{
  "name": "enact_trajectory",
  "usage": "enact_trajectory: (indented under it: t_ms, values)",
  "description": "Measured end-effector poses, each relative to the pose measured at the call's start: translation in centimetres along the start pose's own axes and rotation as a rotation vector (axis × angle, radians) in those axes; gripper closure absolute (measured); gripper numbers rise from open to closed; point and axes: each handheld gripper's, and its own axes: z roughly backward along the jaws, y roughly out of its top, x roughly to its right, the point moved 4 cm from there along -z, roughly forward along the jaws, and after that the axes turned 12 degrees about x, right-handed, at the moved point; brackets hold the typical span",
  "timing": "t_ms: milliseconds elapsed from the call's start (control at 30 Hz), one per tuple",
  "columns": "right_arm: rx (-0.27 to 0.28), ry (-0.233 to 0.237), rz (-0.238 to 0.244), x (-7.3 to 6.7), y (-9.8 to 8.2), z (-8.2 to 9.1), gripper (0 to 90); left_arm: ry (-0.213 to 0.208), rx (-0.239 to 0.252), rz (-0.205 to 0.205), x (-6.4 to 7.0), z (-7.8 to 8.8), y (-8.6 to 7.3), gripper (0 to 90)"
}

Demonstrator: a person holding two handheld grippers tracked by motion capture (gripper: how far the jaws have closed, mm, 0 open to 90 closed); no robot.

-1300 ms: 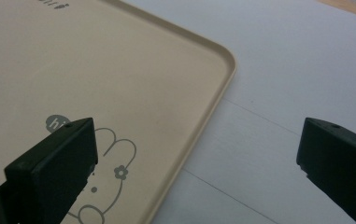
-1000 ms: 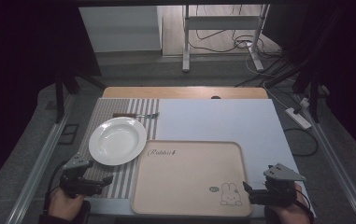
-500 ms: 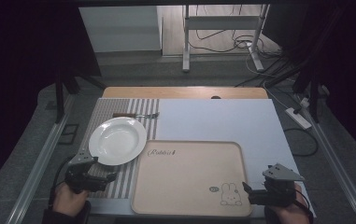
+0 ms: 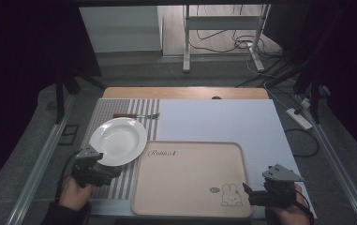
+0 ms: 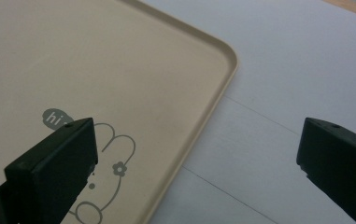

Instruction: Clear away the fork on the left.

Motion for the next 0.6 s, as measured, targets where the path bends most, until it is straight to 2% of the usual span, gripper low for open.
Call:
enact_trajectory:
  t_ms: [600]
  values:
    - [-0.004, 0.002, 0.002, 0.0, 0.0, 0.0, 0.0, -0.039, -0.043, -0.012, -0.9, -3.3, 1.5, 0.0]
